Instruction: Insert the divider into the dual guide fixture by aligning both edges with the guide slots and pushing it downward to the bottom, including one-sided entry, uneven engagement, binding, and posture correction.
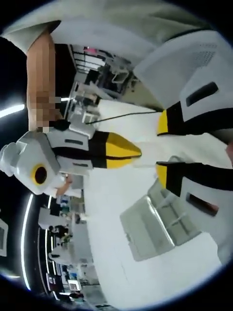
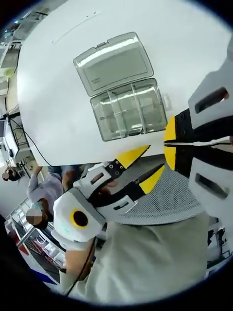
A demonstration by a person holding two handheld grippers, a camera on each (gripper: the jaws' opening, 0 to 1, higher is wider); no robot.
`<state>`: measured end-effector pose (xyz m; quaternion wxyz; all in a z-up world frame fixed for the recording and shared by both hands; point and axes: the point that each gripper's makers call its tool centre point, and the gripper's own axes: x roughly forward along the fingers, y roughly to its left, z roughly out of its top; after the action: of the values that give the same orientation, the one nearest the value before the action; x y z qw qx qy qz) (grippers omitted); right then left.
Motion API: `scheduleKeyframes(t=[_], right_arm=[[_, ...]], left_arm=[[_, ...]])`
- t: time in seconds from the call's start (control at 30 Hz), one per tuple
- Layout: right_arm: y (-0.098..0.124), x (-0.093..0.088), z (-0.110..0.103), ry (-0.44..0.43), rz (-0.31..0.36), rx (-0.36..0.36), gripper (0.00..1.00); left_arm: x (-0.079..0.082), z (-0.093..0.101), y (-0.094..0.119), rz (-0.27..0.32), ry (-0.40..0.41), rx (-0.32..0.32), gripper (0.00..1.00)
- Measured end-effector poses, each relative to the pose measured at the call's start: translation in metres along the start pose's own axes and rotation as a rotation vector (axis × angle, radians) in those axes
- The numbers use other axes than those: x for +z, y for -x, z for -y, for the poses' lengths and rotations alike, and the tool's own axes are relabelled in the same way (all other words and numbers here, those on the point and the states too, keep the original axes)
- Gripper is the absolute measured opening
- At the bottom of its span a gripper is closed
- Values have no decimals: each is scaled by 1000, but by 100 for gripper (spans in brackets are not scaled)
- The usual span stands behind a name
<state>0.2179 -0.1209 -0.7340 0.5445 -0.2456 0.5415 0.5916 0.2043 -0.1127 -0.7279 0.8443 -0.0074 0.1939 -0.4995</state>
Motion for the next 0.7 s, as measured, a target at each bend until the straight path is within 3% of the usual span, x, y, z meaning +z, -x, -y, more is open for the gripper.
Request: scheduleKeyframes(t=[0.13, 0.57, 0.7], right_arm=[[1, 2, -3, -45, 10, 15, 0], [3, 10, -4, -161, 51, 35, 0], [3, 10, -5, -152, 51, 33, 0]], left_arm=[[-3, -9, 2, -12, 8, 33, 23], [-2, -8, 0, -15, 12, 35, 24], [-3, -8, 0, -20, 12, 33, 23]])
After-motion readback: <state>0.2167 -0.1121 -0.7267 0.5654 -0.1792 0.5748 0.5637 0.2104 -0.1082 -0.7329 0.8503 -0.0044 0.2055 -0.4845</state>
